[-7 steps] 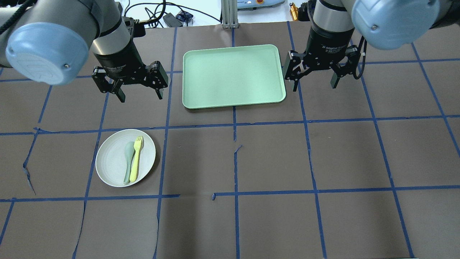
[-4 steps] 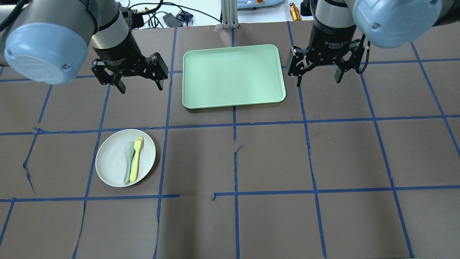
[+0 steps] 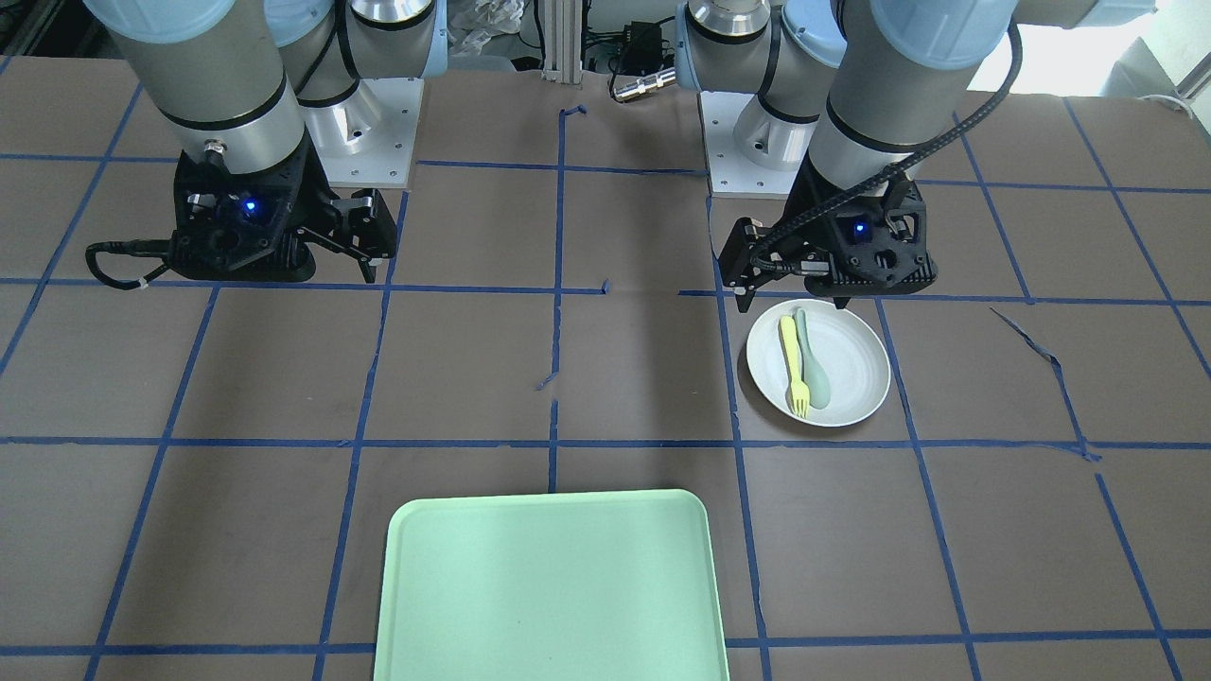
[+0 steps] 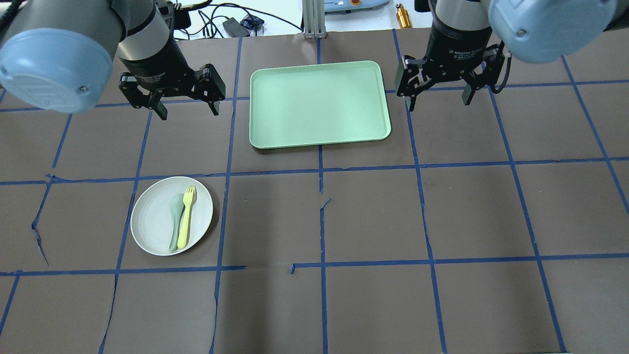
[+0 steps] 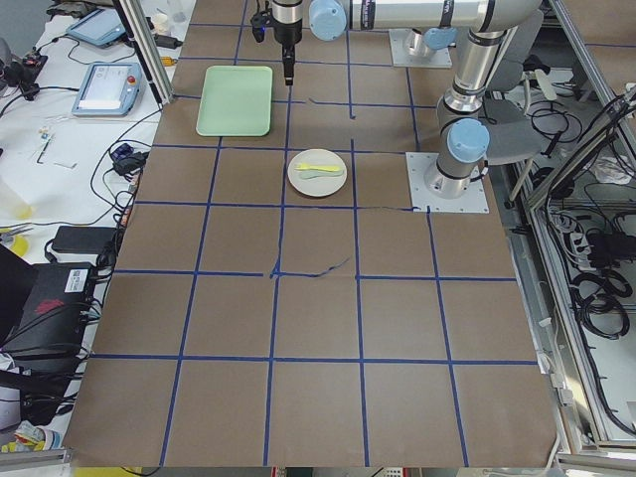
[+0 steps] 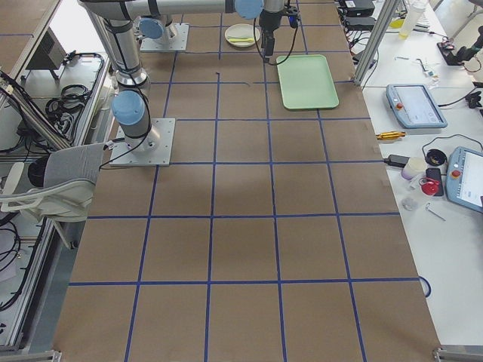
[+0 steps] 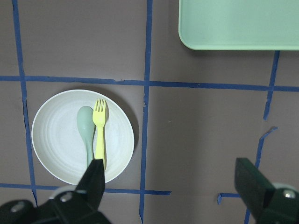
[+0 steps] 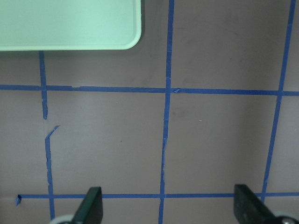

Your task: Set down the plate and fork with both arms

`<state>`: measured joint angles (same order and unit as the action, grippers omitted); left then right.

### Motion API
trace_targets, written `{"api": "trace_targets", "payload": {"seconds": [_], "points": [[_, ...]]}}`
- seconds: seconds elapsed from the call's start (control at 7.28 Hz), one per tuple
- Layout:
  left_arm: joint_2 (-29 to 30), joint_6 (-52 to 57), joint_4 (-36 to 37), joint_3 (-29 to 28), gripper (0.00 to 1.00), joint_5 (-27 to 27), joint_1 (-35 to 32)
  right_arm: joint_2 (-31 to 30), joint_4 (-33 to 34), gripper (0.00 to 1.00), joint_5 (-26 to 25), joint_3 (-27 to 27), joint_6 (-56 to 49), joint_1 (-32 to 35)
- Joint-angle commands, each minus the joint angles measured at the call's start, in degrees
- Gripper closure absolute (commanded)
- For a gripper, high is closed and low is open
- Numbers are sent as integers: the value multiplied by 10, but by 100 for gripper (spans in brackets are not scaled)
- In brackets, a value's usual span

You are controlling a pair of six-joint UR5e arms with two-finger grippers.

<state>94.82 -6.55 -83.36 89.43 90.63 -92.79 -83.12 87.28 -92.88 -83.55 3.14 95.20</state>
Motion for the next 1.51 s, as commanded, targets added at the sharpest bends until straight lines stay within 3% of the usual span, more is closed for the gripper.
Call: {"api": "trace_targets", "payload": {"seconds": [0.0,0.55,0.96,1.24,1.37], "points": [[-3,0,1,-2,0,0,0,-1,1,0,2,0,0,3],[-1,1,-14,4,0,1,7,7,10,0,-5,-8,-7,2],[-5,1,-68,6,0,-5,9,9,11,0,3,-8,-5,2],[-3,1,-79,7,0,-4,9,7,9,0,57,-7,-9,0],[4,1,-78,6,0,-5,10,8,10,0,56,-8,-10,-2]]}}
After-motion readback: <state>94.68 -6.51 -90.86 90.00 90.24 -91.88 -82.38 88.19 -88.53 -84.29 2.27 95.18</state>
